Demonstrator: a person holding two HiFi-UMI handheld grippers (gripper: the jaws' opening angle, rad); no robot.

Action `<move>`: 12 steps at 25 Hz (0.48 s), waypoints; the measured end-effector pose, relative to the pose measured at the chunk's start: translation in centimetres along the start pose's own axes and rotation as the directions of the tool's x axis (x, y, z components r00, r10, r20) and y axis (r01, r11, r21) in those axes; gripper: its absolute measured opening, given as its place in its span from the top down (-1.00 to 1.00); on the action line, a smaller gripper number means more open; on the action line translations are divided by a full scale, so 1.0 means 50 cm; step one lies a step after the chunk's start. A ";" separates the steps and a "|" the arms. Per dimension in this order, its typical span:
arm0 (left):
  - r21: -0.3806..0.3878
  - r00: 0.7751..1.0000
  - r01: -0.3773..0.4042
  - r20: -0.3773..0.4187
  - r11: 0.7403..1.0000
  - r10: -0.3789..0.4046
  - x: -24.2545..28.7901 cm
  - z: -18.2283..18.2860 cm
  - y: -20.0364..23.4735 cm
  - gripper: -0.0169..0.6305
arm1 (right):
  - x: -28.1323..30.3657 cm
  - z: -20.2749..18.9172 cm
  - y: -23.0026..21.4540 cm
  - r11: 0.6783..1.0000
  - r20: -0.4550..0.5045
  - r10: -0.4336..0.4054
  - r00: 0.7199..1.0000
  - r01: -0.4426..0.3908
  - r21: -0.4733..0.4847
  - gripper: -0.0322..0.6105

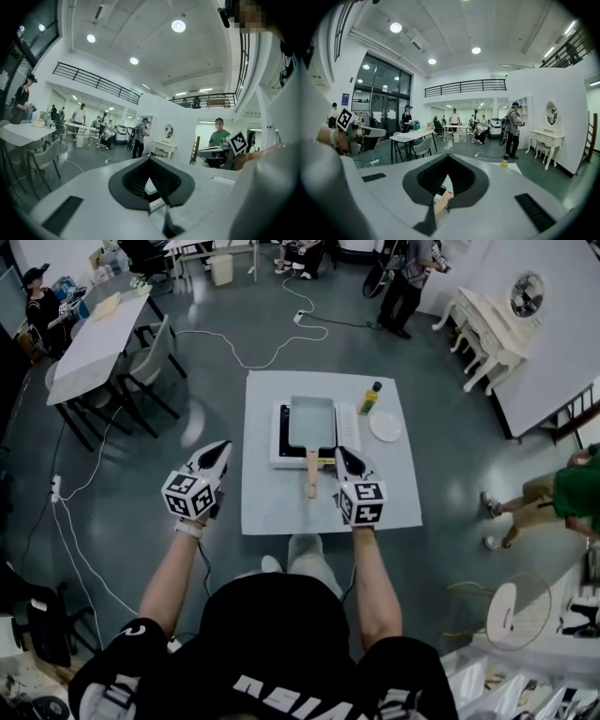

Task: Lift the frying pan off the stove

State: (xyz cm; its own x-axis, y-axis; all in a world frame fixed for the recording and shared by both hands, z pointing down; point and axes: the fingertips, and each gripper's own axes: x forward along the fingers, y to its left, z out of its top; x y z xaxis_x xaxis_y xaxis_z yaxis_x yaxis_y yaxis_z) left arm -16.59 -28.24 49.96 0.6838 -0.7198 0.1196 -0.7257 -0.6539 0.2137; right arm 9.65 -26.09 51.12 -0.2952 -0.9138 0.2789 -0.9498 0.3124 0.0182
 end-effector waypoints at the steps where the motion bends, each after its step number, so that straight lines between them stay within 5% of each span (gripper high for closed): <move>1: -0.001 1.000 -0.002 -0.001 1.000 0.002 -0.001 -0.004 0.000 0.95 | 0.001 -0.004 0.000 1.000 -0.002 0.001 1.000 -0.001 0.002 0.91; 12: 0.004 1.000 0.008 -0.007 1.000 -0.008 0.017 -0.010 -0.002 0.95 | 0.013 -0.020 -0.011 1.000 -0.006 0.005 1.000 -0.005 0.014 0.91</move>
State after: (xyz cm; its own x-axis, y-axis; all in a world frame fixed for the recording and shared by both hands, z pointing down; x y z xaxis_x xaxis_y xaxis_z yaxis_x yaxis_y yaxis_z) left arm -15.88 -28.68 50.53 0.6897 -0.7133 0.1244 -0.7208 -0.6602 0.2112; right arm 10.08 -26.59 52.26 -0.2995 -0.9106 0.2847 -0.9496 0.3135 0.0036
